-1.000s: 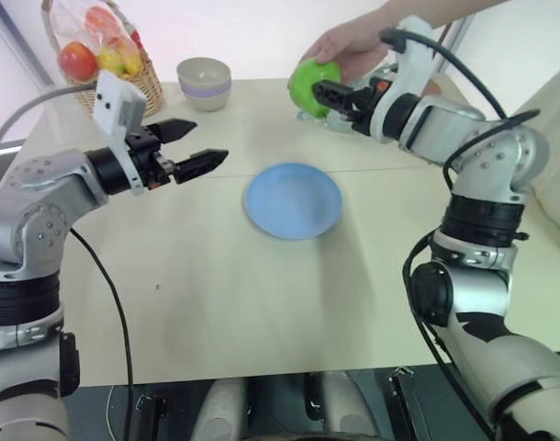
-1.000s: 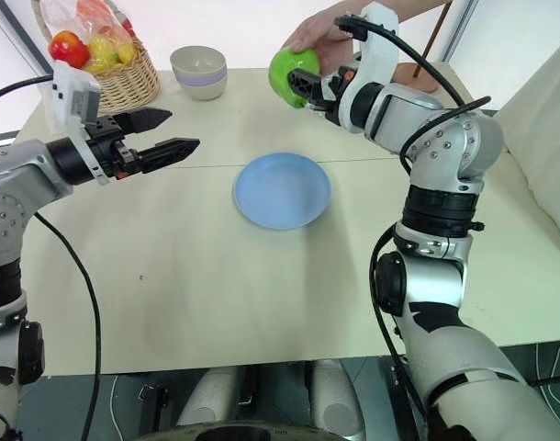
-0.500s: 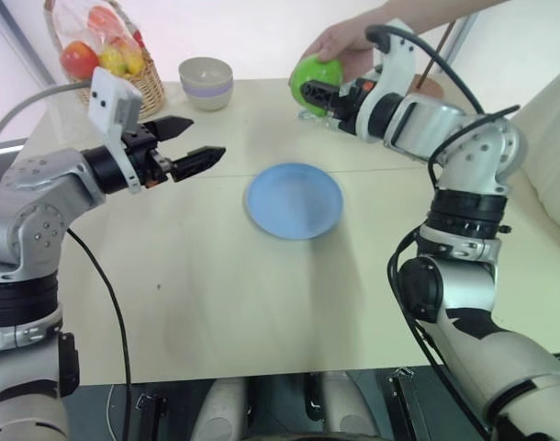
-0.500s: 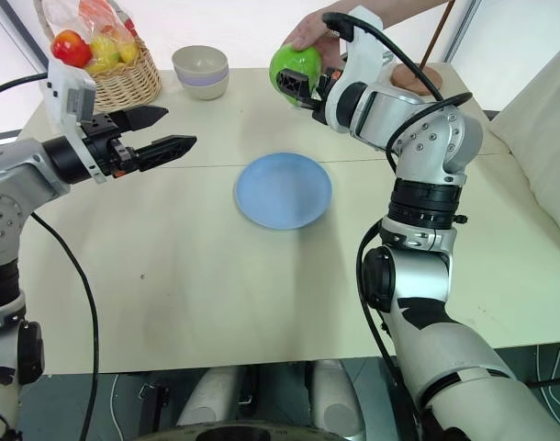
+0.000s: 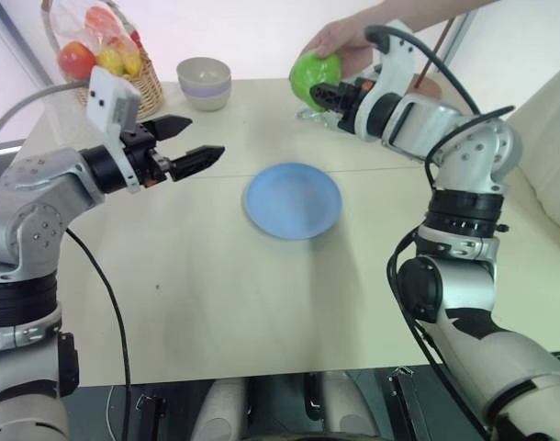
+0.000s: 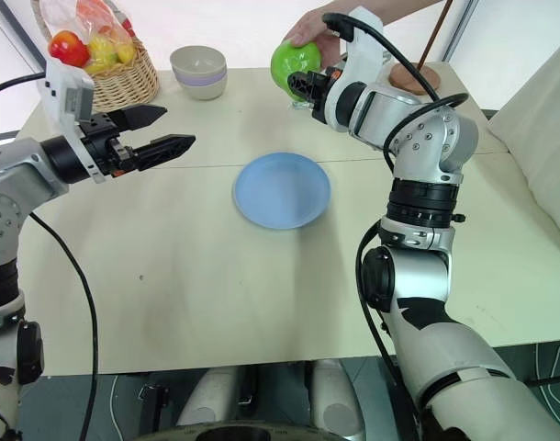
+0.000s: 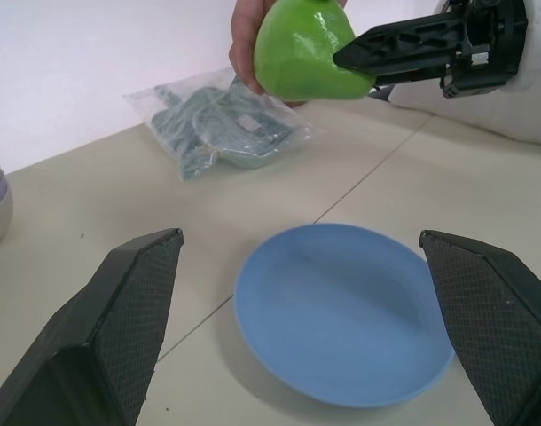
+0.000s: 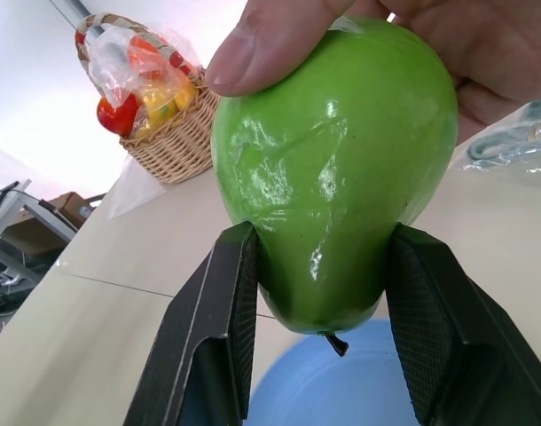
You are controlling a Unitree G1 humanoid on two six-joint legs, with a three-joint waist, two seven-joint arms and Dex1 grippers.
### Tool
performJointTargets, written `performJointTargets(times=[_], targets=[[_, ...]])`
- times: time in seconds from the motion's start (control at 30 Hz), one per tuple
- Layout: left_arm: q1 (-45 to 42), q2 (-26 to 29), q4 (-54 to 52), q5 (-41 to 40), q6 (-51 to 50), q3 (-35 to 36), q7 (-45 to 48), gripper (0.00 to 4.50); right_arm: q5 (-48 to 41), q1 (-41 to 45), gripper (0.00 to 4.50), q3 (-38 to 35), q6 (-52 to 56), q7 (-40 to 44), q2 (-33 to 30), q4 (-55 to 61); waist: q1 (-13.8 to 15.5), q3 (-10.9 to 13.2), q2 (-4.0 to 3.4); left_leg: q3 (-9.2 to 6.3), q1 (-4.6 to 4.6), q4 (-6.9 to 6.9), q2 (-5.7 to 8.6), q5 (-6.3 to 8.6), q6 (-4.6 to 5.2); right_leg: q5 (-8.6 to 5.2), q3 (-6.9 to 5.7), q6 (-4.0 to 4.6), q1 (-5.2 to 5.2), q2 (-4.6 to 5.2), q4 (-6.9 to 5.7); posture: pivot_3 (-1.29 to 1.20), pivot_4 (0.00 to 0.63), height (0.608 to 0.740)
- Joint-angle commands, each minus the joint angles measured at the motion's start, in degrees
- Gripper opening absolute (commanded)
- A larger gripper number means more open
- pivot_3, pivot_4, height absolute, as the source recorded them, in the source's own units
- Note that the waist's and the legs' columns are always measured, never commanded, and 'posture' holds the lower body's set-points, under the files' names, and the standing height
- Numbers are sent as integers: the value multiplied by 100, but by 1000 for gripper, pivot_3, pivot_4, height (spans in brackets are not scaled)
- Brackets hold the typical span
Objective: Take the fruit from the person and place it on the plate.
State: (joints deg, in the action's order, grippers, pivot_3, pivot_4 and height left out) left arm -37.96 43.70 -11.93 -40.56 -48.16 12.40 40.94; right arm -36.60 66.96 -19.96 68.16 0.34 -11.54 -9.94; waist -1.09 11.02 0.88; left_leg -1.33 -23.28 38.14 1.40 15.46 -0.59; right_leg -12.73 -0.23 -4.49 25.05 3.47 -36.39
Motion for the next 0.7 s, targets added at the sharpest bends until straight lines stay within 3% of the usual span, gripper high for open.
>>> performJointTargets(times=[0.03,0.33,0.57,0.7], targets=[[-21,90,-147,-26,61,187,-21,4500,-23,189,1859,11,-104,73,-47,187,-1,0,0,0,0,0,0,0,0,0,0,0,0,0,0,0,150,740],[4,167,-97,5,65,188,49,4500,-67,-276,1859,823,-67,1160,-737,1142,7,0,-1,0,-5,-1,0,0,0,0,0,0,3,-1,4,0,150,740],[269,617,-42,7,13,228,404,4500,-21,-1631,1859,2009,-385,2593,-1605,2375,3,0,0,-1,-5,-2,-1,1,1,0,0,0,3,-2,6,0,150,740],[501,896,-109,27,56,173,719,4500,357,-2156,1859,2532,-837,2894,-1759,2396,-13,0,0,0,-5,-1,-3,1,1,0,0,0,6,-4,4,0,150,740]])
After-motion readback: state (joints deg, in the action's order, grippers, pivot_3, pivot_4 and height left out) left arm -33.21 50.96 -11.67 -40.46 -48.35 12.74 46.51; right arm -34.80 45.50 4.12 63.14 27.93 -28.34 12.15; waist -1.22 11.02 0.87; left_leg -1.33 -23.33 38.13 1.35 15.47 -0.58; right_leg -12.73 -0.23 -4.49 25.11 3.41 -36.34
